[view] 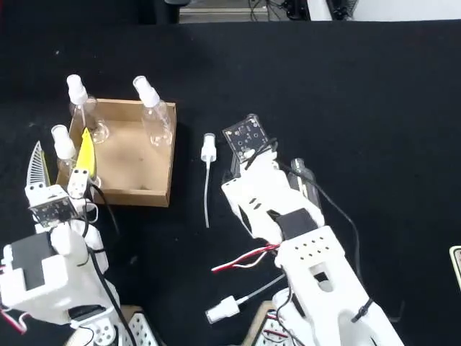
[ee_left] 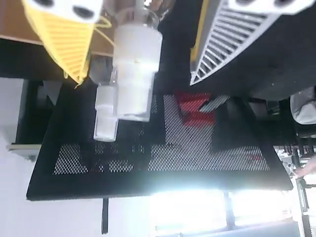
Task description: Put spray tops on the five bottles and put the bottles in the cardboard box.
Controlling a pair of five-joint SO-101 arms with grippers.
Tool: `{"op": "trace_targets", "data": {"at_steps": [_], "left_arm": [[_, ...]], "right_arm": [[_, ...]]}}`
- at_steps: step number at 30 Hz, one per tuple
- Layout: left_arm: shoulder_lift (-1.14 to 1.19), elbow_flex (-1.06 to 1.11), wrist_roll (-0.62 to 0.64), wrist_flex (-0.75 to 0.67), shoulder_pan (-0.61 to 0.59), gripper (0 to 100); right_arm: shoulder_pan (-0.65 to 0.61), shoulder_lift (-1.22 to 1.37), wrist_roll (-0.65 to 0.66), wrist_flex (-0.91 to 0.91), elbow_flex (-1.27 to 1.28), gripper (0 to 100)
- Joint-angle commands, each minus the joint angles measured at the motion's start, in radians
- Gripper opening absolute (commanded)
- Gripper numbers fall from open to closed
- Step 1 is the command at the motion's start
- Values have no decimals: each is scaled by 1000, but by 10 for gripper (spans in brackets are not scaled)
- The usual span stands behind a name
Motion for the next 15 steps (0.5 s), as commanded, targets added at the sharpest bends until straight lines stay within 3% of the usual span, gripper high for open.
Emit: {"op": "trace_targets", "data": {"at_steps": [1,11,15], "left_arm": [[-81,21,-2,-25,-7,301],[-305,96,-2,-20,-13,301],[-400,96,-2,55,-8,301]], "right_arm": [[8,-18,2,-20,-10,178],[8,-16,2,-20,-10,178],[6,-13,2,-21,-10,178]]}}
